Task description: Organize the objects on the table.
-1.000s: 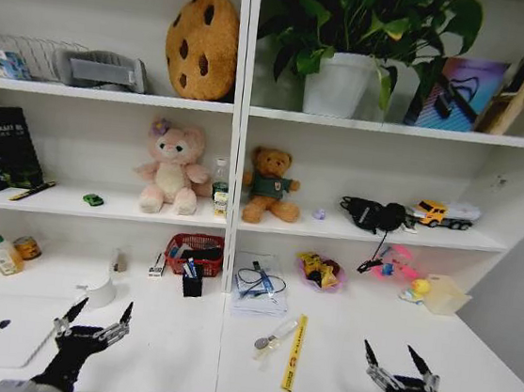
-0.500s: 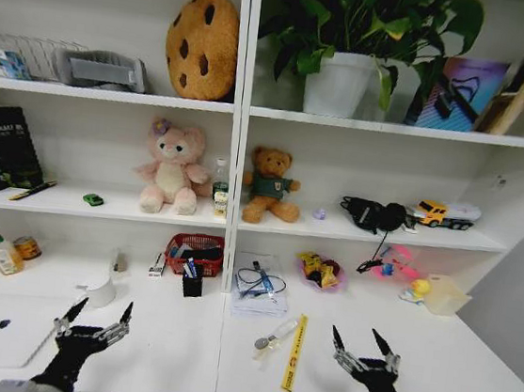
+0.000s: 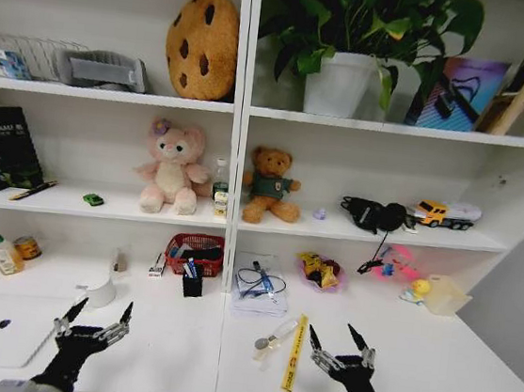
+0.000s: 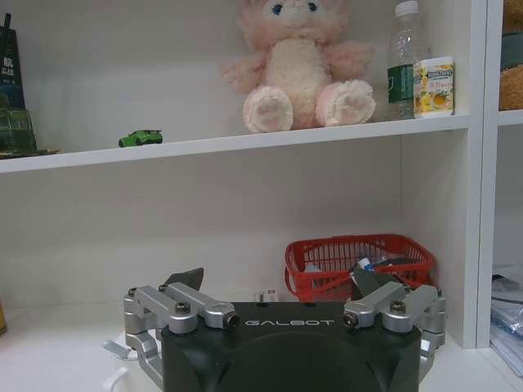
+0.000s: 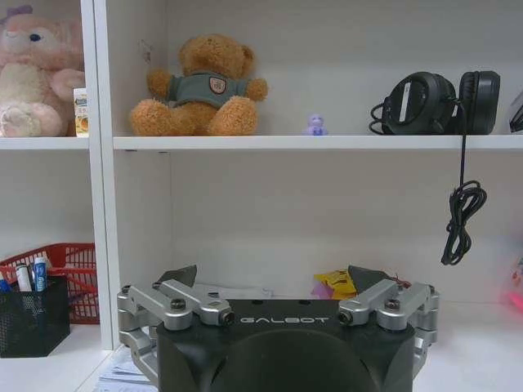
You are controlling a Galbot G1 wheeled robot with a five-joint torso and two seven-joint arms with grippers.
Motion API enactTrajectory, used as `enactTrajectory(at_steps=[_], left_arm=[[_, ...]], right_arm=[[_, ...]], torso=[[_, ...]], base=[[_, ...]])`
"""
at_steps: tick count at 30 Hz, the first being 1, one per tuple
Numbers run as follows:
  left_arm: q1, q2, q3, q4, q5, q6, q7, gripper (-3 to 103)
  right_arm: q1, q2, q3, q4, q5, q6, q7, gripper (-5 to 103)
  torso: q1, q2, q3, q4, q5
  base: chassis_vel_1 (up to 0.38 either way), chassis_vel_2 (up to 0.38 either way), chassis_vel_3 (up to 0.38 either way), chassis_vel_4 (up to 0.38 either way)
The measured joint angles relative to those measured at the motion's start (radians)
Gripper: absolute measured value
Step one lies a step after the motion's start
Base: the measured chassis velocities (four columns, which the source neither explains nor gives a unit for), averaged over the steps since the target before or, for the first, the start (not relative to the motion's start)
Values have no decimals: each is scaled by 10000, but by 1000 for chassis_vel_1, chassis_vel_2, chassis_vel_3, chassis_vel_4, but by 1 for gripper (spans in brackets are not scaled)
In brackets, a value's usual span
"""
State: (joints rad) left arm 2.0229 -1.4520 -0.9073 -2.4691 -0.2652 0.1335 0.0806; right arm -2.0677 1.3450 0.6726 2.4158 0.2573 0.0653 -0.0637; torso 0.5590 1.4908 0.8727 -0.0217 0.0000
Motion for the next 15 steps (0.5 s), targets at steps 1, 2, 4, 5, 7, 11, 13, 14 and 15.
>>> enactTrajectory(at_steps=[1,2,4,5,7,11,13,14,15], left_arm=[[0,0,0,0,0,0,0,100],[1,0,0,0,0,0,0,100],[0,0,0,0,0,0,0,100],[0,0,0,0,0,0,0,100],[0,0,0,0,0,0,0,100],[0,0,0,0,0,0,0,100],[0,0,0,0,0,0,0,100],[0,0,0,0,0,0,0,100],[1,0,0,0,0,0,1,100]], right_arm=[[-44,-5,66,-7,13,69,-74,100],[-108,-23,154,-13,76,124,-144,100],[-142,-41,188,-5,186,128,-150,100],[-161,-52,190,25,244,95,-91,100],[-168,-56,184,64,257,-6,47,100],[-169,-57,177,76,259,-81,129,100],[-170,-57,176,77,260,-86,137,100],[-169,-58,176,77,261,-88,140,100],[-168,-58,175,76,261,-90,142,100]], torso=[[0,0,0,1,0],[0,1,0,1,0],[0,0,0,0,0],[0,0,0,1,0],[0,1,0,1,0],[0,0,0,1,0],[0,0,0,2,0],[0,0,0,1,0],[0,0,0,1,0]], base=[[0,0,0,0],[0,0,0,0],[0,0,0,0],[0,0,0,0],[0,0,0,0],[0,0,0,0],[0,0,0,0],[0,0,0,0],[0,0,0,0]])
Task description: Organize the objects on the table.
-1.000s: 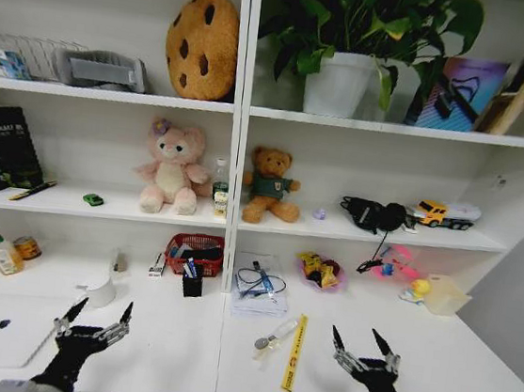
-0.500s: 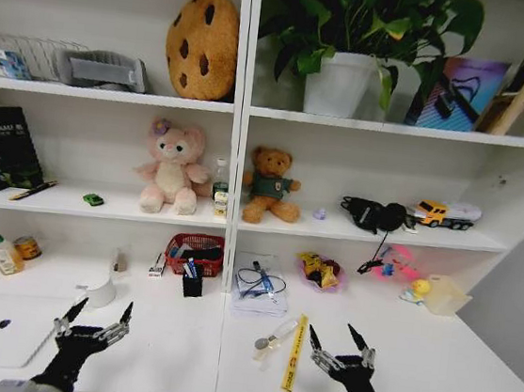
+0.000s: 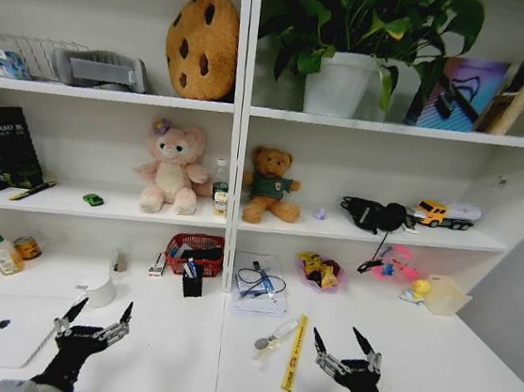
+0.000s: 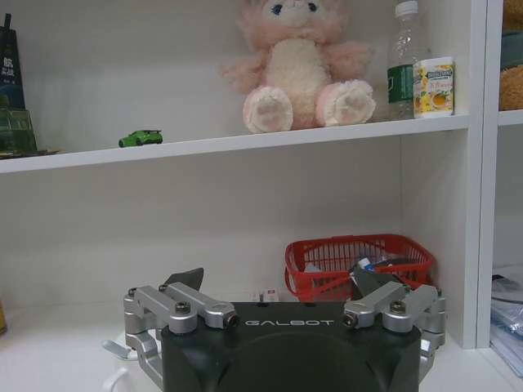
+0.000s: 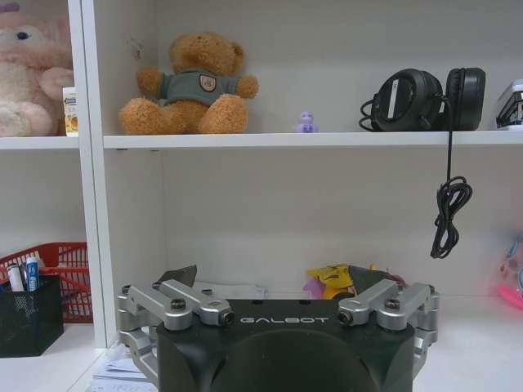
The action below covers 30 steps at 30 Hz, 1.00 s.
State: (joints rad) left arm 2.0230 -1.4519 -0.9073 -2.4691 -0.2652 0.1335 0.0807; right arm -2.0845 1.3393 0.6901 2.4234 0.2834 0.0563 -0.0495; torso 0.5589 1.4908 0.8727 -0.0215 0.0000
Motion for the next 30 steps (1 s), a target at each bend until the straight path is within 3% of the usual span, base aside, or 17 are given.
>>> enactTrajectory(at_steps=[18,28,30], left_arm=[[0,-1,1,0,0,0,-1,100],[-1,0,0,0,0,0,0,100],[-1,0,0,0,0,0,0,100]], right_arm=[[7,-1,4,-6,12,-9,11,100],[9,-1,4,-11,13,-10,11,100],[10,-2,4,-14,13,-9,11,100]], torso=[[0,-1,0,2,2],[-2,0,-1,0,-9],[0,-2,2,5,6]], base=[[9,9,-11,-14],[169,164,-172,-161],[251,253,-244,-230]])
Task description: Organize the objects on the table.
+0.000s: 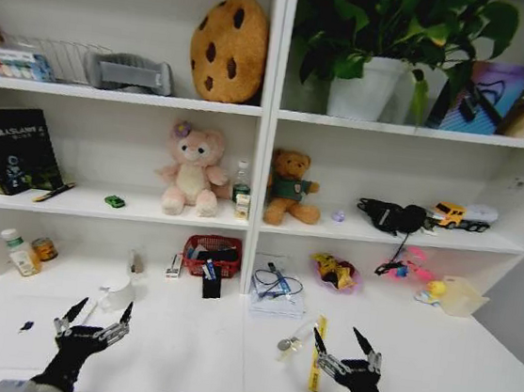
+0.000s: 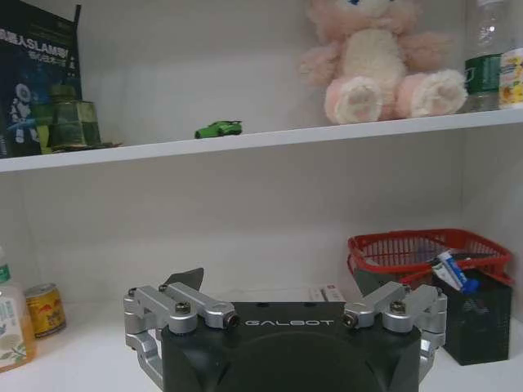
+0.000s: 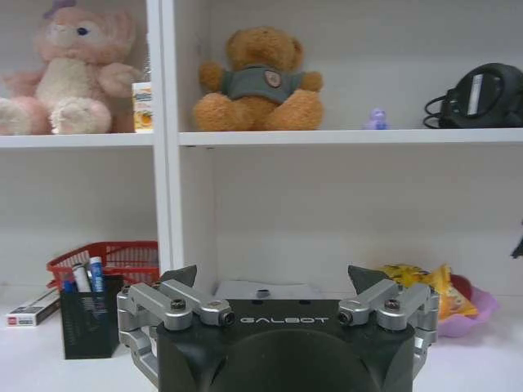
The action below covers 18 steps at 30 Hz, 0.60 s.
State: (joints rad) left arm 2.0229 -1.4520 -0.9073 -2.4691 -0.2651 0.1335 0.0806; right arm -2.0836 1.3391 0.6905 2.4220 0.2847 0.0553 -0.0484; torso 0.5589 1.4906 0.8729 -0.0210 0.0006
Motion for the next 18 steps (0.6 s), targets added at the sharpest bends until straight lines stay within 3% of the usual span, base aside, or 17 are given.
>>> enactTrajectory(at_steps=[3,5,12,16,18], left_arm=[[0,0,0,0,0,0,0,100],[0,0,1,0,0,0,0,100],[0,0,1,0,0,0,0,100],[0,0,1,0,0,0,0,100],[0,0,0,1,0,0,0,100]], right_arm=[[0,1,-1,0,0,1,0,100],[1,0,0,-3,0,1,0,100],[0,1,0,-5,1,2,-2,100],[2,0,0,-5,1,3,-3,100],[1,1,-1,-5,0,5,-4,100]], torso=[[-2,3,-4,-9,-16],[-1,1,-1,-4,0],[-2,3,-3,-9,-7],[1,0,0,1,1],[0,2,-3,-9,-17]], base=[[240,272,-260,-259],[310,282,-300,-304],[334,327,-329,-319],[361,363,-379,-359],[376,374,-390,-379]])
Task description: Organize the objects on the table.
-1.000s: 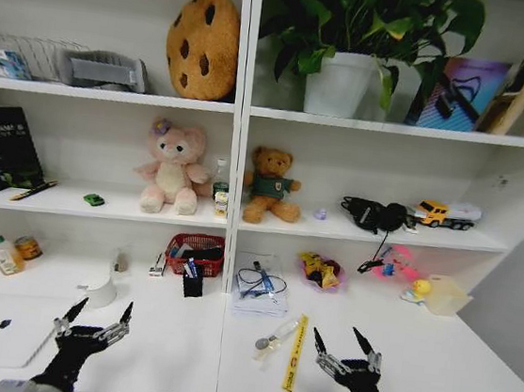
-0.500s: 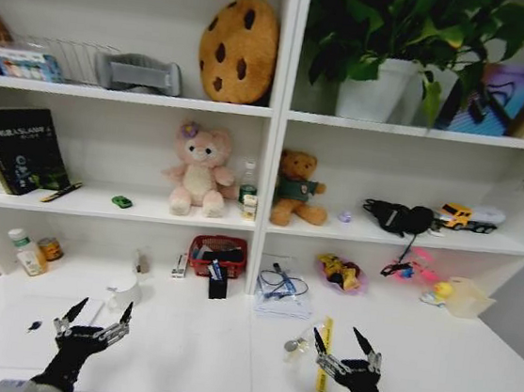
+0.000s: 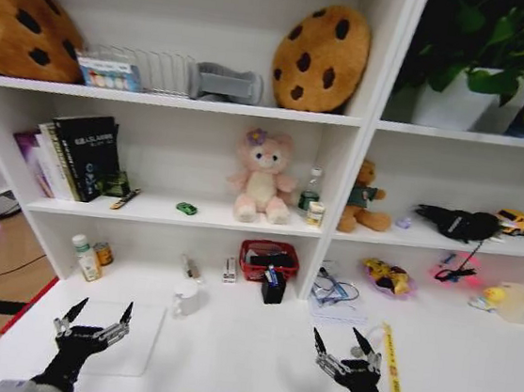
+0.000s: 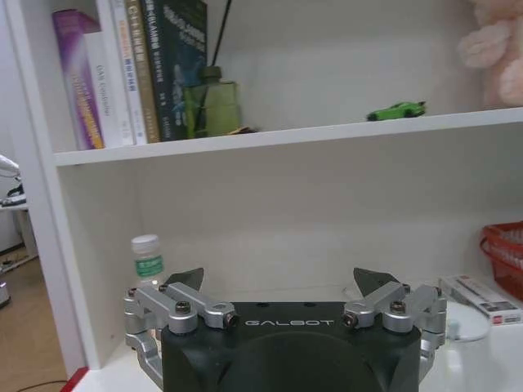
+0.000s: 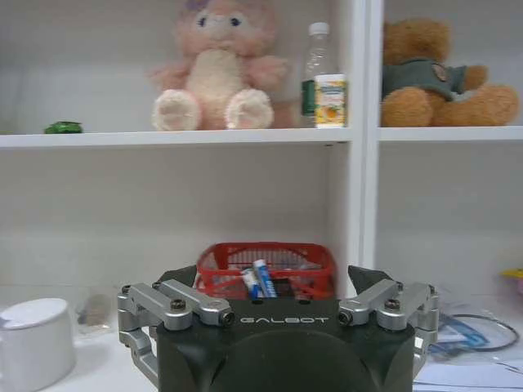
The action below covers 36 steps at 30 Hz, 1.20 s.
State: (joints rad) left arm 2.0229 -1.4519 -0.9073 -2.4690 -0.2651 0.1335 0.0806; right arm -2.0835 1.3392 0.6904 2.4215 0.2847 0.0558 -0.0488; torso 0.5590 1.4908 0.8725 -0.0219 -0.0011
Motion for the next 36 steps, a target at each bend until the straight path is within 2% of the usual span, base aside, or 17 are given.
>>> enactTrajectory(at_steps=[2,4,5,6,7,10,13,17,36], left_arm=[[0,0,0,0,0,0,0,100],[1,-1,0,-1,0,0,1,100],[0,0,1,1,0,0,1,100],[1,0,-1,-2,0,-2,1,100],[0,0,-2,0,0,-1,0,100],[0,1,-3,0,0,-1,-2,100],[0,1,-2,0,0,-1,-1,100],[0,0,1,0,0,-1,-1,100],[1,0,0,-1,0,0,-1,100]], right_arm=[[-1,0,0,0,0,1,0,100],[0,-1,1,-1,0,0,0,100],[-2,1,3,-1,0,1,1,100],[0,0,1,-3,1,0,0,100],[-1,2,0,-2,0,1,-2,100],[-1,1,0,-2,0,0,-3,100],[1,0,0,-2,0,0,-2,100],[0,-2,4,-2,0,0,0,100],[0,-1,2,1,0,0,1,100]], torso=[[-3,2,-1,-1,6],[3,-3,5,8,16],[-3,1,-2,-2,-5],[-4,1,0,5,25],[-4,2,-1,2,10],[-2,1,0,1,9],[0,-1,2,8,10],[1,-2,3,0,14],[-33,-75,-37,3,11]], base=[[374,380,-373,-364],[351,360,-357,-365],[369,326,-357,-365],[369,326,-341,-319],[230,116,-189,-251],[167,85,-76,-146],[11,-14,7,-42],[-68,-21,70,47],[-8,-7,6,5]])
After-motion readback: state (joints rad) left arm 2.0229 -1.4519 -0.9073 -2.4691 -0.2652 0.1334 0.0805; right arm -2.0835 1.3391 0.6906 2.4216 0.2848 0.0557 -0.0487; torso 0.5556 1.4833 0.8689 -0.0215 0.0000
